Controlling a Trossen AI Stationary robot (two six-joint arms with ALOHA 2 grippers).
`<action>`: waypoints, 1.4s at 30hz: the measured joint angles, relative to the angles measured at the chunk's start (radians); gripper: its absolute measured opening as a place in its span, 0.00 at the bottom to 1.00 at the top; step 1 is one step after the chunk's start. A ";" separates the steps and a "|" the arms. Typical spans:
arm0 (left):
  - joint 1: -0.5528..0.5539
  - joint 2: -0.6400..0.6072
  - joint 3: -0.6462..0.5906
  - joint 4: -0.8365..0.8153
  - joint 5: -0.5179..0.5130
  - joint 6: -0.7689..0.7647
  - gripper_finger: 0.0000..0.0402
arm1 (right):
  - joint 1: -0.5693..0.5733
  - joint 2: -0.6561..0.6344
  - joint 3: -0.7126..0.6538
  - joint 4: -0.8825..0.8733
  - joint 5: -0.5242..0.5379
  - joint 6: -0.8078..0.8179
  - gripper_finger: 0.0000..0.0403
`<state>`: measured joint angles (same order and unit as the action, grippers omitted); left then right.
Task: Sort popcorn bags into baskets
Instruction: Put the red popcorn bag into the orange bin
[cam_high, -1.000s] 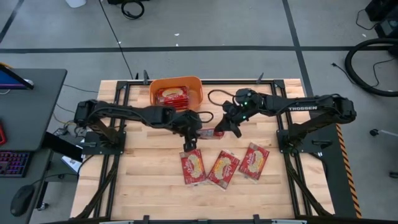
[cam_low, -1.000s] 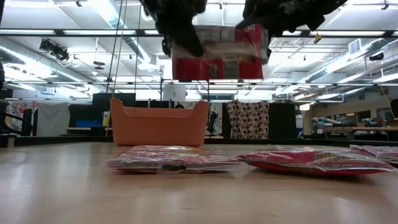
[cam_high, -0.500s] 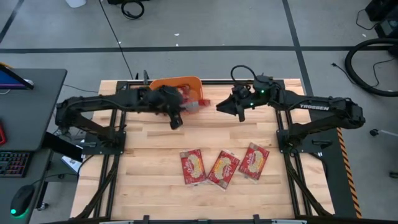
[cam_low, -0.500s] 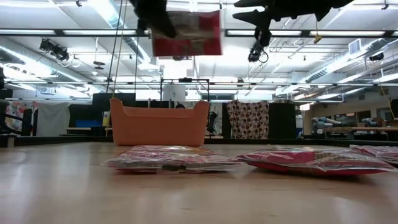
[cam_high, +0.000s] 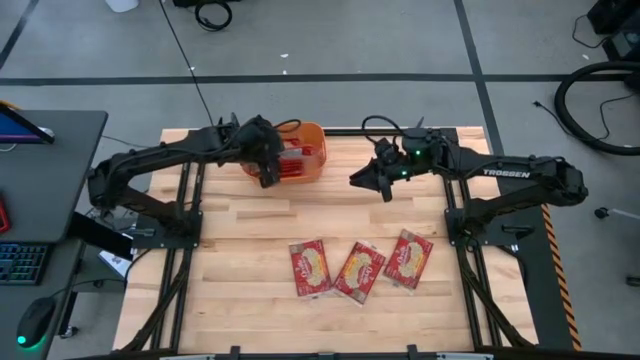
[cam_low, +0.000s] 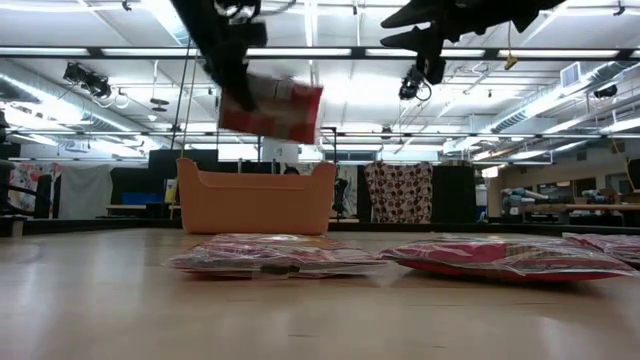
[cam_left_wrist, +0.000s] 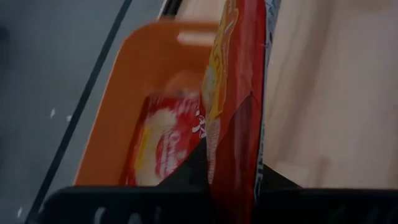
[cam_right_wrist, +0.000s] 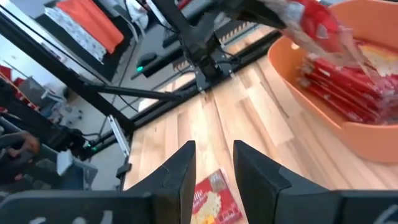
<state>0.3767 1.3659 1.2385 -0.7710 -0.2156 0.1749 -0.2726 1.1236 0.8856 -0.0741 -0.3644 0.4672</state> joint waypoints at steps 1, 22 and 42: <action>0.014 0.000 -0.026 0.008 0.000 0.006 0.06 | 0.005 0.000 0.000 -0.007 0.009 -0.004 0.28; 0.279 0.001 -0.387 0.501 0.085 0.284 0.08 | 0.021 0.001 0.000 -0.022 0.160 -0.025 0.28; 0.231 -0.010 -0.367 0.415 -0.146 0.294 0.38 | 0.021 0.002 -0.001 -0.061 0.164 -0.032 0.28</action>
<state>0.6080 1.3554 0.8718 -0.3559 -0.3614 0.4686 -0.2513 1.1255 0.8848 -0.1349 -0.2001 0.4347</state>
